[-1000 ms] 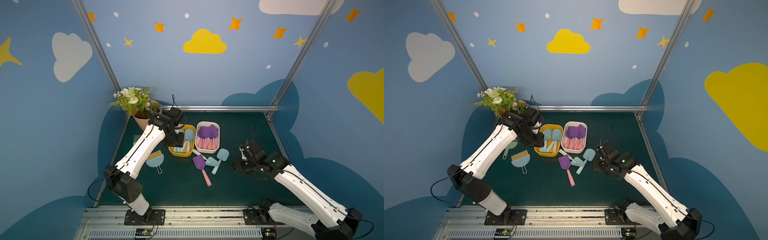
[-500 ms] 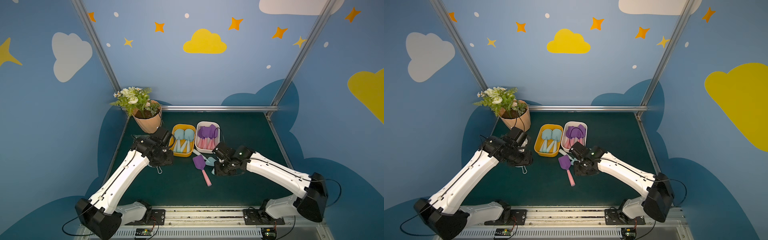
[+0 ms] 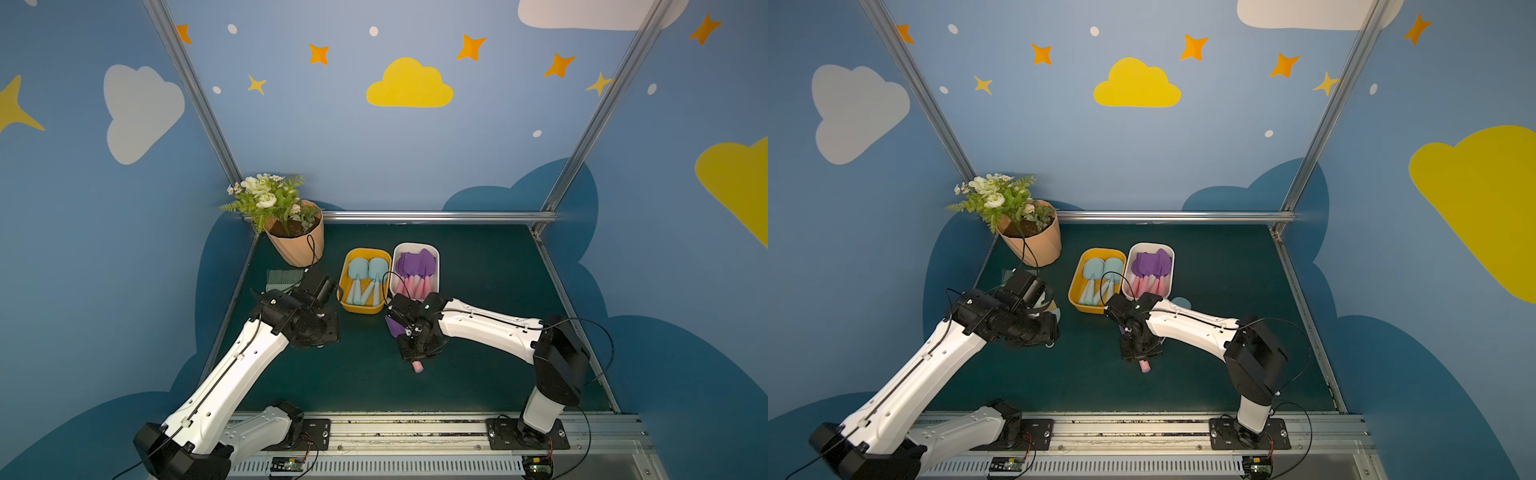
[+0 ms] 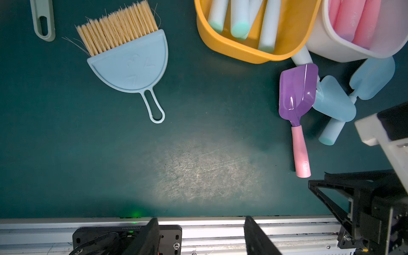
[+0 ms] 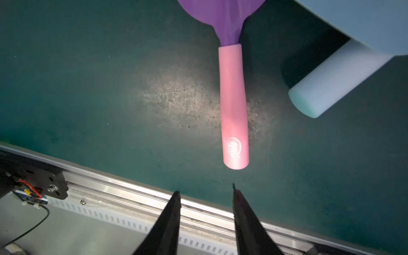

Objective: Sort the small shovels by color and place them into the storage box
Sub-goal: Pick up the shovel from the center of the board.

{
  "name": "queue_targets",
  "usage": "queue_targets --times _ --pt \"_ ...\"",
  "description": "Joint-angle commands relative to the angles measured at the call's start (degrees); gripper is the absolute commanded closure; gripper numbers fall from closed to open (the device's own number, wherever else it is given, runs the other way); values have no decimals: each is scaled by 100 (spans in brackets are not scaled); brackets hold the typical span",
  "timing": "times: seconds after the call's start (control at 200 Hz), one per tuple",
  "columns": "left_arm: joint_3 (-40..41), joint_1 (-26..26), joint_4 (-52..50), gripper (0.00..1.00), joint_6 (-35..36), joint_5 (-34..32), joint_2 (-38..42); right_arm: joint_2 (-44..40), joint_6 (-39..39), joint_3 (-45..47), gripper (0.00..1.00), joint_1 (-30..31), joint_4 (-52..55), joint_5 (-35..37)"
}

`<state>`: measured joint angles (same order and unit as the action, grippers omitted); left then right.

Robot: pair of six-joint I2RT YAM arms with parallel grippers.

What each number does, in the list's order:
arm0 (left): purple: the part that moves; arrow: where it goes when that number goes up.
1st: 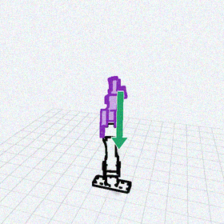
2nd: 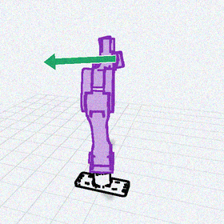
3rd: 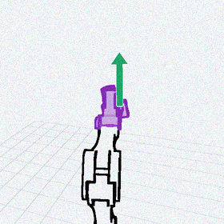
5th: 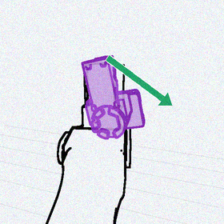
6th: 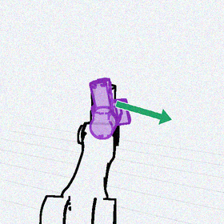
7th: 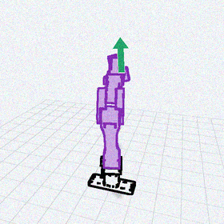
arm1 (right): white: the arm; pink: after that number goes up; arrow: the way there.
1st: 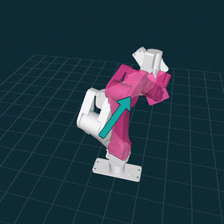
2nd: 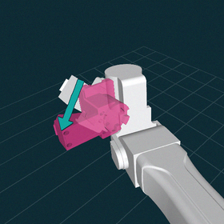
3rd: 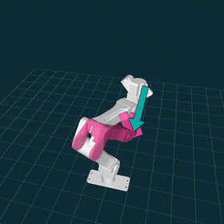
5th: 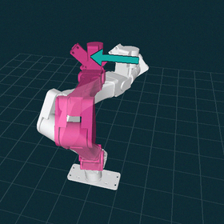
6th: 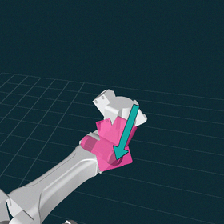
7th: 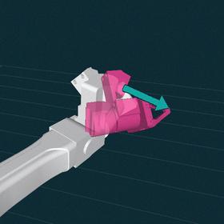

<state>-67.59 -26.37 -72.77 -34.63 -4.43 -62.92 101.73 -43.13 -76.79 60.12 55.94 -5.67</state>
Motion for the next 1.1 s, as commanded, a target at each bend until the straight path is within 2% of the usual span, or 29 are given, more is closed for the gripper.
queue_targets --times 0.0,0.746,0.821,0.946,1.091 --pt "62 18 -36 46 -100 20 48 220 133 -79 59 20 182 -50" --pt "61 -8 8 45 -443 126 -243 728 775 -198 55 -257 421 148" --pt "95 -16 1 44 -474 148 -246 792 830 -223 55 -320 413 136" --pt "106 -31 -17 36 -501 144 -207 891 901 -272 55 -402 382 76" --pt "86 -37 -62 33 -479 153 -229 991 894 -268 55 -457 307 5"
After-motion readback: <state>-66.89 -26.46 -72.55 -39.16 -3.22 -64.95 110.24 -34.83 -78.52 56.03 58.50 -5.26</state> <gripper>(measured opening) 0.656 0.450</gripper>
